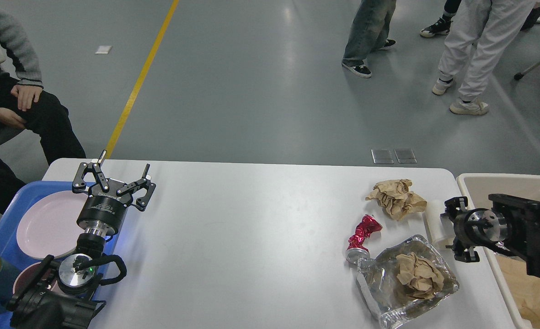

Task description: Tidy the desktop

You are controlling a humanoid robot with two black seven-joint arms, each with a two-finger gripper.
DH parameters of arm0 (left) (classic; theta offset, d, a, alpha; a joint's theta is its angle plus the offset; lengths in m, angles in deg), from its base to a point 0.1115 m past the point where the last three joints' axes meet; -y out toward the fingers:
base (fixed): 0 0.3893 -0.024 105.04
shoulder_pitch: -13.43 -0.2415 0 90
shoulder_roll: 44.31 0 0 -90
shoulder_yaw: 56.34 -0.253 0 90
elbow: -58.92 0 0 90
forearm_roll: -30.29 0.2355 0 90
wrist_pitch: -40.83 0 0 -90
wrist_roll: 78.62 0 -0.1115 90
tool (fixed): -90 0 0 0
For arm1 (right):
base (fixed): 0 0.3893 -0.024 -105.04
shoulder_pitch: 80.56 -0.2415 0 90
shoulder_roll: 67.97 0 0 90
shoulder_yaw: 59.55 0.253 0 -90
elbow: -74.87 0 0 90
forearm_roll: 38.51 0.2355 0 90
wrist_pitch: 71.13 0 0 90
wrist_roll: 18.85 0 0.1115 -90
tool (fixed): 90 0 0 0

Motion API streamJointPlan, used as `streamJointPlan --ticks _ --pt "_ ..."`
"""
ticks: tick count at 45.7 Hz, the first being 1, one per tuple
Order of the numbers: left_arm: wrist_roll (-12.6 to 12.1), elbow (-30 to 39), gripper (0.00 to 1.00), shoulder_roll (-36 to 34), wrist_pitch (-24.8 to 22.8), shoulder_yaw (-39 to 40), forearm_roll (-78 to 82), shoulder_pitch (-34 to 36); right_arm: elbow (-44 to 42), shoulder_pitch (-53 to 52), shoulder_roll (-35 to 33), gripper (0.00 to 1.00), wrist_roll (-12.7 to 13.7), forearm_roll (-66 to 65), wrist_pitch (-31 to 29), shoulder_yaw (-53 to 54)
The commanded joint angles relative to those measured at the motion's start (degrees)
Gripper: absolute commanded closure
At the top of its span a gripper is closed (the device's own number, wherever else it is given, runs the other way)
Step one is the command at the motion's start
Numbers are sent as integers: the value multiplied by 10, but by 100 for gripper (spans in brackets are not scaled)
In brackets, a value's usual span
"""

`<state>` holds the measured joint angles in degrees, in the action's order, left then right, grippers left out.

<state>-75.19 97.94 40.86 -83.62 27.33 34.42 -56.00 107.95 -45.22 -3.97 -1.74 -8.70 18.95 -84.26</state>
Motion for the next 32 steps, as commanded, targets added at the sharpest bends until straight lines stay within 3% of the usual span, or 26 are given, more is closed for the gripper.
streamJointPlan --ticks 1,14,32 --pt "0 0 3 0 0 0 0 0 -1 2 -2 64 0 0 0 -2" --pt "0 0 3 0 0 0 0 0 7 -3 -15 100 0 -17 -4 -3" --pt "0 0 3 0 0 0 0 0 10 -52 -45 100 12 -24 -6 -9"
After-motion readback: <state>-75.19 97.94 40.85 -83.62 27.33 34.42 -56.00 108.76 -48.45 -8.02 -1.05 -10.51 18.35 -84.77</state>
